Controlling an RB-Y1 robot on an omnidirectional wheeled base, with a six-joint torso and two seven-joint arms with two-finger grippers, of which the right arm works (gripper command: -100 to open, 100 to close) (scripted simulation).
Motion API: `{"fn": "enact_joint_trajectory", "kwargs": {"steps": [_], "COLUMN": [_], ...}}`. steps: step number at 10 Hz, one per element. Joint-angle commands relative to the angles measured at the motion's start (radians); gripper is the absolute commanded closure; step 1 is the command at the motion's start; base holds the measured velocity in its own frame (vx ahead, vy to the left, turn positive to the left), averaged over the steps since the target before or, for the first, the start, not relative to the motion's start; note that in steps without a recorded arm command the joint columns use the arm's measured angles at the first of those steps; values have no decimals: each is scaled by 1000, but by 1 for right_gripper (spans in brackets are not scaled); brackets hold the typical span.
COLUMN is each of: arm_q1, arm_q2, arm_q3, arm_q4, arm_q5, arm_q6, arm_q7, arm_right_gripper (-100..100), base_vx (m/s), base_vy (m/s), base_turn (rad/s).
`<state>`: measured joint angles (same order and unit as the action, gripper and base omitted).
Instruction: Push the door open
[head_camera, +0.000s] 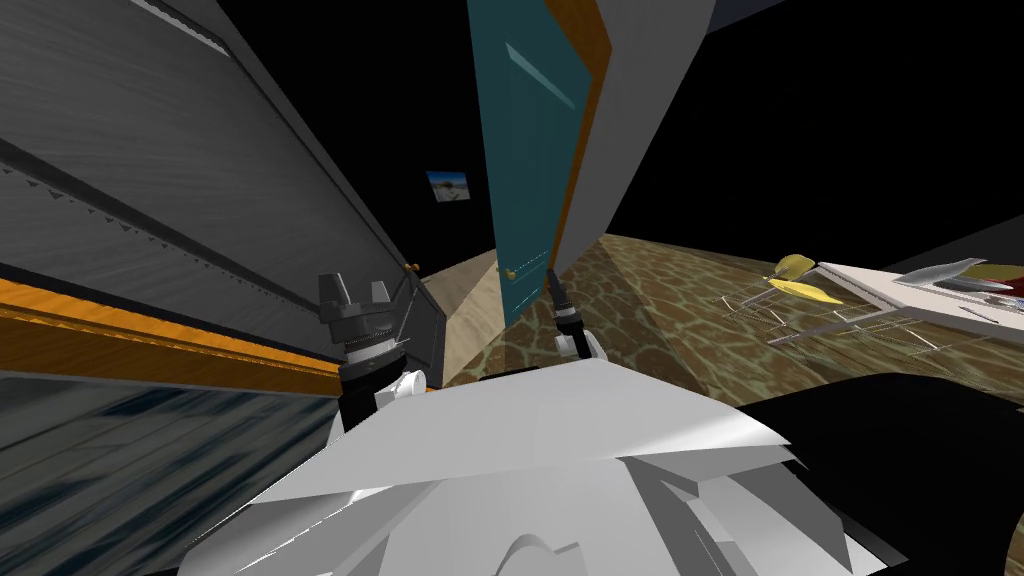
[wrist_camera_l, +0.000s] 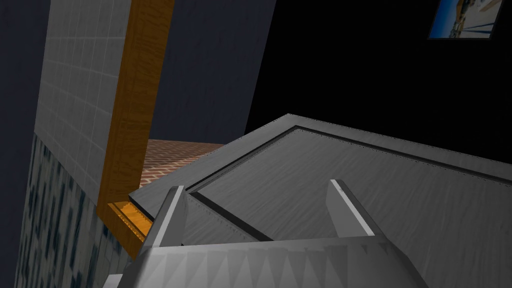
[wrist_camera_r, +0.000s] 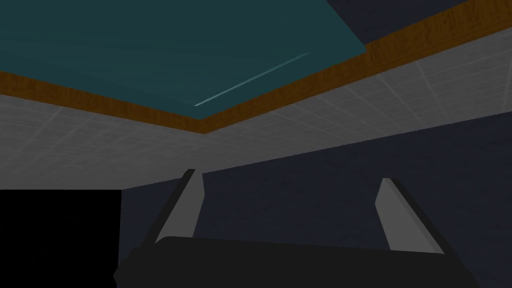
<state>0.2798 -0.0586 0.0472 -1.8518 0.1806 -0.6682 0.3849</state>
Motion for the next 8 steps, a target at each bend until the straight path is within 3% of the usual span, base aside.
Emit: {"fn": "enact_joint_trajectory", "kwargs": {"steps": [1,8], "arm_q1": [-19,-78], "arm_q2": [-7,-22], "arm_q3": [0,0], "arm_q4": [50,238], "arm_q5": [16,60], "arm_q6": [-8,-44], "arm_q7": [41,155], "arm_right_gripper": [-100,-100], "base_vx": [63,63], "base_vy": [-42,-45], "base_turn": [88,52]}}
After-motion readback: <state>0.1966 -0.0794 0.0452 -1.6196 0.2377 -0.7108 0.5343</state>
